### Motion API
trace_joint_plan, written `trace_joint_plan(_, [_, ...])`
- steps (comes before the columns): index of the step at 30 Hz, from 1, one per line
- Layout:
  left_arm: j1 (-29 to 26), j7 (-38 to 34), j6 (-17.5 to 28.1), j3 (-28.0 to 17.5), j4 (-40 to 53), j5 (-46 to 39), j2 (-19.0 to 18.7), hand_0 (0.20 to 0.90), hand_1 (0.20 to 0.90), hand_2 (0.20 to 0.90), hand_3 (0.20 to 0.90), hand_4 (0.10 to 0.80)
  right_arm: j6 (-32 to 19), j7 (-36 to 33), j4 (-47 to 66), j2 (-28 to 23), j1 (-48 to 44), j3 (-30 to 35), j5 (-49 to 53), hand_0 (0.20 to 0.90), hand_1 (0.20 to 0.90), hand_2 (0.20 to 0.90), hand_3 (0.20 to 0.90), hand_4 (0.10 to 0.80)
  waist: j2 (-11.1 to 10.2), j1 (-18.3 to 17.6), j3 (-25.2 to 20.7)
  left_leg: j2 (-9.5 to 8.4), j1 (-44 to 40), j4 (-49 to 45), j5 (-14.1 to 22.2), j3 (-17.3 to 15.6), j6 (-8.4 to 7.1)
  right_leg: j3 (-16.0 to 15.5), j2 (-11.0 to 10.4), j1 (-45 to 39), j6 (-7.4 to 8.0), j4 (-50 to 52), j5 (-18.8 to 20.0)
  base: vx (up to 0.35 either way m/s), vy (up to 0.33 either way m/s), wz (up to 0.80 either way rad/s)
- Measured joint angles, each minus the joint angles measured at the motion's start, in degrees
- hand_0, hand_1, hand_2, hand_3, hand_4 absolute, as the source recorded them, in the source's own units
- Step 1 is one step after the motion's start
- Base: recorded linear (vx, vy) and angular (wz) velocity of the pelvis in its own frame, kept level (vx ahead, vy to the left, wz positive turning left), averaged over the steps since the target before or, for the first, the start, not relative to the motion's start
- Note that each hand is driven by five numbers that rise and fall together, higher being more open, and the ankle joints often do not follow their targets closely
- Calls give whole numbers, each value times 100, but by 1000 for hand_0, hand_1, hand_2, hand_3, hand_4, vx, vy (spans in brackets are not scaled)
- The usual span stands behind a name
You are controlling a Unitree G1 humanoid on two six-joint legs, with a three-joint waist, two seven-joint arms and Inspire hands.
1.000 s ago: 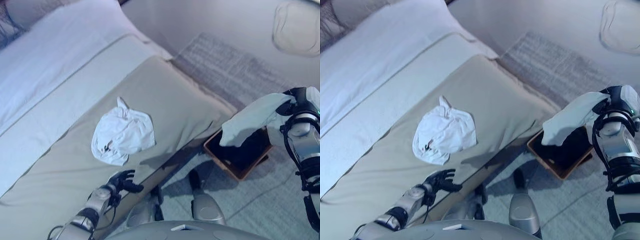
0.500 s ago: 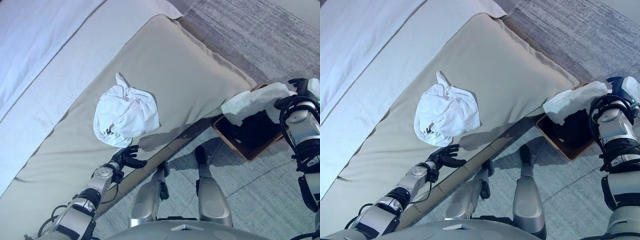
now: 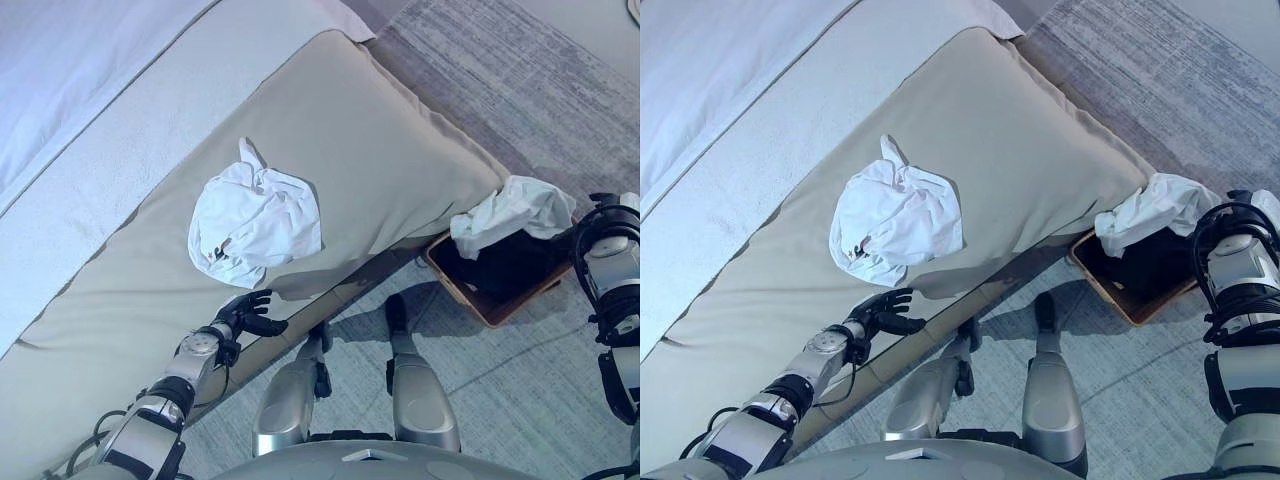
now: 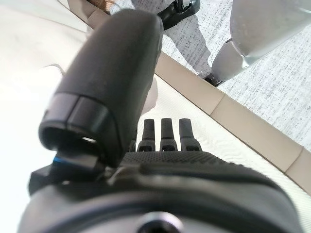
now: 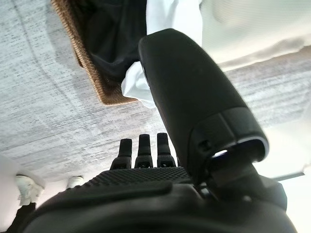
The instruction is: Pick up the clothes from the bed and place them into the basket
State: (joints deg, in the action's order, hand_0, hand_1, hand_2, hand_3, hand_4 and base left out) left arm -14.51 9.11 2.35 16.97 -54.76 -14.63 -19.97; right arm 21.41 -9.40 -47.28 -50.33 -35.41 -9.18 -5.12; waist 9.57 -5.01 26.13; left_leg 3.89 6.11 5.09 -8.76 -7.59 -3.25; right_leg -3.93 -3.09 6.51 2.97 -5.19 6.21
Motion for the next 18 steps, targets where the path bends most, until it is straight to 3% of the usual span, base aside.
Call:
trace_joint_plan(6, [326, -126, 1, -390, -17, -9, 189, 900, 900, 900, 900, 800, -250, 240, 2593, 99, 533, 183, -385, 900, 900, 900, 900, 800, -142, -4, 16, -43, -49, 1, 23, 61, 24, -30, 2, -74, 9, 1, 16, 109, 183, 3])
trace_joint_plan(9, [402, -157, 5, -431, -55, -64, 308, 900, 900, 900, 900, 800, -687, 542, 3226, 299, 537, -66, -762, 900, 900, 900, 900, 800, -338, 134, -70, -52, -69, 0, 22, 281, 24, -259, -6, -214, 10, 0, 13, 126, 193, 33])
trace_joint_plan(14, [465, -199, 41, -422, -74, -121, 411, 900, 900, 900, 900, 800, -894, 772, 3132, 638, 294, -478, -1141, 900, 900, 900, 900, 800, -618, 660, -219, -147, -5, -6, -11, 652, 50, -627, -45, -354, 77, -1, -60, 58, 149, 45])
trace_joint_plan(18, [406, -207, 39, -364, -278, -163, 348, 900, 900, 900, 900, 800, -756, 809, 2041, 815, -609, -1259, -1305, 900, 900, 900, 900, 800, -678, 1153, -243, -321, 273, -223, -25, 1113, 62, -1117, -186, -395, 110, 97, -203, 66, 166, 68])
